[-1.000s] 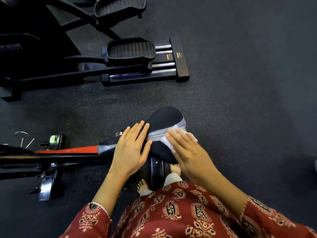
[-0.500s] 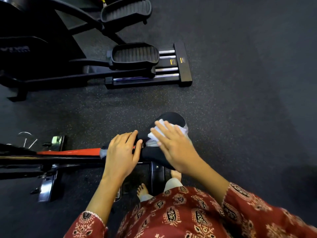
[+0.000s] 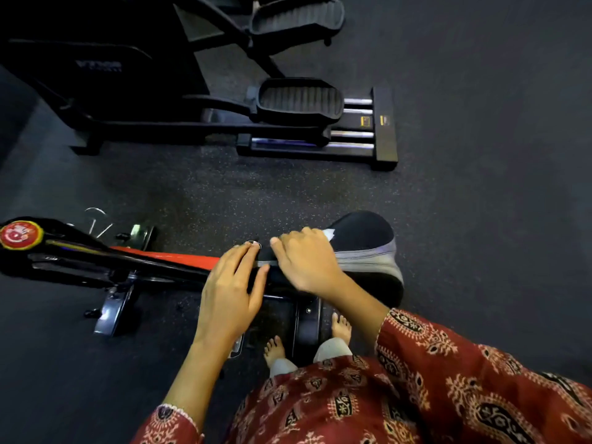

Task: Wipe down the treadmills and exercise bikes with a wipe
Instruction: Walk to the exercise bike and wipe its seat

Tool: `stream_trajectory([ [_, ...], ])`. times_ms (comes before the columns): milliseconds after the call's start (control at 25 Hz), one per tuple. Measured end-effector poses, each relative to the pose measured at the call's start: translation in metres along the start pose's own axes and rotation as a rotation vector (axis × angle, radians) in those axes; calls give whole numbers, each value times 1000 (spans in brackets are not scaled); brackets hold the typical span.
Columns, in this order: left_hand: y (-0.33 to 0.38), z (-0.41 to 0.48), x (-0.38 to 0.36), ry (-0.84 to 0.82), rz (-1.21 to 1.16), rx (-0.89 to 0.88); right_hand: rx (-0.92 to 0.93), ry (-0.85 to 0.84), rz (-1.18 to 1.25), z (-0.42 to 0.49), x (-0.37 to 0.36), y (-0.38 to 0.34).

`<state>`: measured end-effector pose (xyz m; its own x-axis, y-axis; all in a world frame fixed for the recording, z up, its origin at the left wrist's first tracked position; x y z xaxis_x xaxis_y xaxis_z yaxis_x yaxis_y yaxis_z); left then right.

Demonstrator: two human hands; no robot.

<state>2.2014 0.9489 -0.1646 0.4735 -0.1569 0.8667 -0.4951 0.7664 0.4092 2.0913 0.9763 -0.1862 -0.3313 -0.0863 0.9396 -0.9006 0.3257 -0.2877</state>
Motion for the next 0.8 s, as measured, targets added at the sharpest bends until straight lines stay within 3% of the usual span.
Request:
stream_trajectory([
  [120, -11, -13, 9, 29, -72, 42, 70, -20, 199, -7, 4, -5],
  [200, -14, -14, 9, 38, -90, 39, -34, -32, 105, -19, 3, 30],
  [280, -15, -15, 9, 52, -107, 45, -155, 58, -23, -31, 12, 58],
  [360, -17, -18, 8, 59, -126, 59, -185, 93, -24, -23, 10, 48],
  [520, -22, -25, 11, 113, -143, 27, 18, 25, 190, -2, -4, -27],
  [640, -27, -25, 14, 194, -205, 31, 215, 156, 219, -31, 10, -26],
  [720, -28, -28, 16, 238, -217, 26, 101, 289, 123, -44, 21, 4],
  [800, -31, -29, 16, 241, -221, 25, -72, 234, 91, -25, 18, 11],
])
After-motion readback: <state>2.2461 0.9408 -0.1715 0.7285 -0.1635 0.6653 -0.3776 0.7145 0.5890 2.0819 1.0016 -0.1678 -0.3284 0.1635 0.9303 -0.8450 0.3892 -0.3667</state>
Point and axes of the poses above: each hand's wrist, its own z-axis towards the middle knuckle, its own x-axis out of the back of the hand, y = z × x, the point moved 9 cm from there along z, towards the middle knuckle
